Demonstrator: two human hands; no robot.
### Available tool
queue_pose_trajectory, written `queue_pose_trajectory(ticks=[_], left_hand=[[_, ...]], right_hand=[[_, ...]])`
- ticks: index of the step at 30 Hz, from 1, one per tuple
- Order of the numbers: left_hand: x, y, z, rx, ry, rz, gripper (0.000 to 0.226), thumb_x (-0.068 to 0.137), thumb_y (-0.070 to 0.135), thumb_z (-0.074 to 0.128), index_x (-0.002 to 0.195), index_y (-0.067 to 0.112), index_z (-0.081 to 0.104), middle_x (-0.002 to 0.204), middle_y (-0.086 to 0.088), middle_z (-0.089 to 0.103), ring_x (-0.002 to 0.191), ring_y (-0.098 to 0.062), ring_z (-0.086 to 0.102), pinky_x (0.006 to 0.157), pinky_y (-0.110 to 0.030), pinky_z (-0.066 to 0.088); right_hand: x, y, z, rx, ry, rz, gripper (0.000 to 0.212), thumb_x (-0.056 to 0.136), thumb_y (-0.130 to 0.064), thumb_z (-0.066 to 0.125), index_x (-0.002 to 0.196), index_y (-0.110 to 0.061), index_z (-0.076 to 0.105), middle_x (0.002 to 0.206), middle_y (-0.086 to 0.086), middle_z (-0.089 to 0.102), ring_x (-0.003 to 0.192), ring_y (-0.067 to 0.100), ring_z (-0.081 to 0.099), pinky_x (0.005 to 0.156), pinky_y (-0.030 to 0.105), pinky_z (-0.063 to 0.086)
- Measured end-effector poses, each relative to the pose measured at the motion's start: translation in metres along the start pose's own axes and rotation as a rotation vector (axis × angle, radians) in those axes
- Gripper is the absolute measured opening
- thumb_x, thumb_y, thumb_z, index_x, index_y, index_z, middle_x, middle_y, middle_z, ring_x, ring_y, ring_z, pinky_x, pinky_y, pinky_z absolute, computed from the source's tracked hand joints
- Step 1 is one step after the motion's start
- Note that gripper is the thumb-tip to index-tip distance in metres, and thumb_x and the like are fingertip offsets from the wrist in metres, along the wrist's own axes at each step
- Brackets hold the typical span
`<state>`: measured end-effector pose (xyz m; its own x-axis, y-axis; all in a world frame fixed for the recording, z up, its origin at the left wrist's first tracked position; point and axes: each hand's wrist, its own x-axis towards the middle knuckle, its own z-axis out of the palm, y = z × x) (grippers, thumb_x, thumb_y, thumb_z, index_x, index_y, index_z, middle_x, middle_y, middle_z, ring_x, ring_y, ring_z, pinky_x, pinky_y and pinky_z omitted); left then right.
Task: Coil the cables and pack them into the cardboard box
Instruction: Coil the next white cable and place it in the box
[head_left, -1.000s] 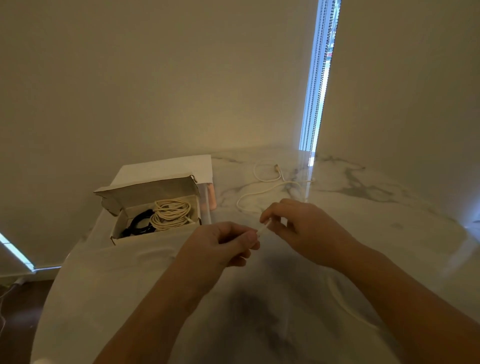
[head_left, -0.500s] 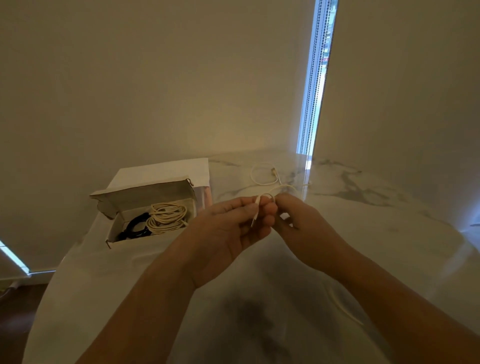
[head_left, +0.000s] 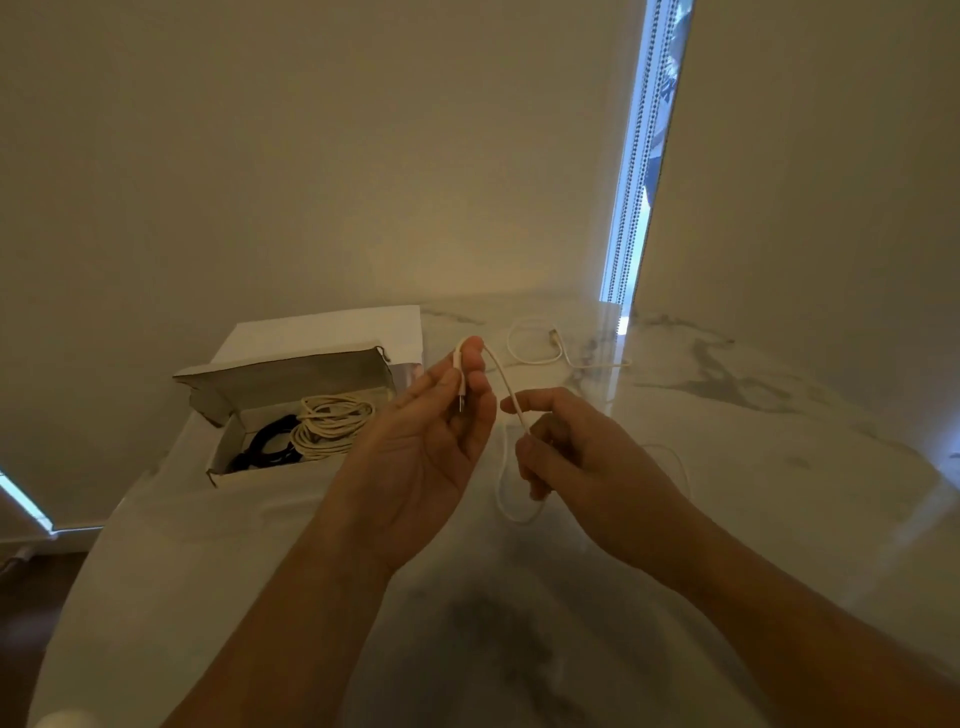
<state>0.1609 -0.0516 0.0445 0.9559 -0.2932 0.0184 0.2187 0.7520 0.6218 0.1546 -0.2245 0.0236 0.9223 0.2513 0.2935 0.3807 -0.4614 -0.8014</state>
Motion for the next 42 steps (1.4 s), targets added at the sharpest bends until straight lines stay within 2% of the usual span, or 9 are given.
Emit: queue_pose_trajectory(ticks=[5,8,10,16,21,27,31,36,42], left_hand=[[0.000,0.008,-0.003,0.007,0.033,0.093,0.038,0.099,0.011,0.049,0.135,0.007,0.059,0.110,-0.001,0.068,0.095,-0.008,0.065,0.096,-0.023,0.053],[0.001,0.010,-0.004,0.040,0.069,0.162,0.038,0.097,0.009,0.049,0.134,0.007,0.059,0.122,-0.002,0.068,0.102,-0.009,0.066,0.098,-0.024,0.052],[0.002,0.007,-0.003,0.085,0.097,0.201,0.038,0.097,0.007,0.048,0.133,0.006,0.059,0.125,-0.004,0.069,0.106,-0.011,0.068,0.098,-0.025,0.052],[0.004,0.003,-0.001,0.220,0.140,0.342,0.035,0.101,0.001,0.044,0.133,0.005,0.056,0.124,-0.009,0.070,0.116,-0.018,0.067,0.098,-0.029,0.052],[0.003,0.000,-0.004,0.520,0.150,0.445,0.040,0.102,0.004,0.044,0.142,0.006,0.049,0.126,-0.006,0.069,0.117,-0.014,0.066,0.100,-0.024,0.051],[-0.001,-0.008,-0.006,1.063,0.072,0.512,0.036,0.105,0.010,0.044,0.136,0.026,0.052,0.119,0.006,0.070,0.111,-0.006,0.067,0.096,-0.022,0.052],[-0.008,-0.014,-0.001,1.330,-0.002,0.458,0.028,0.105,0.020,0.044,0.125,0.031,0.061,0.091,0.024,0.070,0.093,0.010,0.064,0.082,-0.004,0.045],[-0.010,-0.027,0.005,1.297,-0.067,0.331,0.032,0.105,0.011,0.038,0.125,0.009,0.063,0.091,0.005,0.069,0.080,0.000,0.064,0.077,-0.010,0.048],[-0.009,-0.027,0.006,1.115,-0.088,0.305,0.037,0.105,0.004,0.034,0.121,0.009,0.067,0.075,0.001,0.062,0.064,-0.003,0.052,0.064,-0.017,0.046]], right_hand=[[-0.008,-0.007,0.003,-0.154,-0.062,-0.028,0.041,0.101,-0.035,0.047,0.134,-0.057,0.035,0.086,-0.022,0.063,0.081,-0.008,0.062,0.065,0.009,0.048],[-0.015,-0.010,0.008,-0.266,-0.088,-0.079,0.046,0.100,-0.037,0.044,0.142,-0.053,0.032,0.085,-0.021,0.062,0.084,-0.004,0.062,0.073,0.013,0.050],[-0.018,-0.014,0.009,-0.328,-0.070,-0.098,0.044,0.099,-0.040,0.045,0.142,-0.047,0.036,0.083,-0.017,0.063,0.078,-0.002,0.061,0.068,0.011,0.047],[-0.030,-0.031,-0.003,-0.337,-0.112,-0.138,0.015,0.092,-0.048,0.050,0.102,-0.039,0.058,0.060,-0.011,0.060,0.058,0.004,0.059,0.057,0.014,0.044],[-0.033,-0.037,-0.007,-0.422,-0.155,-0.233,0.014,0.092,-0.045,0.048,0.100,-0.038,0.057,0.059,-0.012,0.055,0.060,0.005,0.056,0.059,0.013,0.043],[-0.029,-0.037,-0.013,-0.515,0.086,-0.319,0.018,0.099,-0.046,0.042,0.095,-0.036,0.057,0.063,-0.015,0.056,0.060,0.003,0.054,0.058,0.016,0.043],[-0.022,-0.031,-0.024,-0.496,0.272,-0.335,0.014,0.099,-0.043,0.052,0.098,-0.036,0.063,0.070,-0.017,0.062,0.060,0.002,0.056,0.063,0.009,0.043],[-0.014,-0.021,-0.033,-0.464,0.392,-0.289,0.009,0.092,-0.034,0.063,0.096,-0.028,0.069,0.068,-0.021,0.055,0.060,-0.004,0.052,0.056,0.005,0.034],[-0.007,-0.011,-0.035,-0.281,0.524,-0.239,0.026,0.083,-0.046,0.065,0.088,-0.022,0.071,0.071,-0.020,0.058,0.073,-0.001,0.055,0.064,0.003,0.038]])
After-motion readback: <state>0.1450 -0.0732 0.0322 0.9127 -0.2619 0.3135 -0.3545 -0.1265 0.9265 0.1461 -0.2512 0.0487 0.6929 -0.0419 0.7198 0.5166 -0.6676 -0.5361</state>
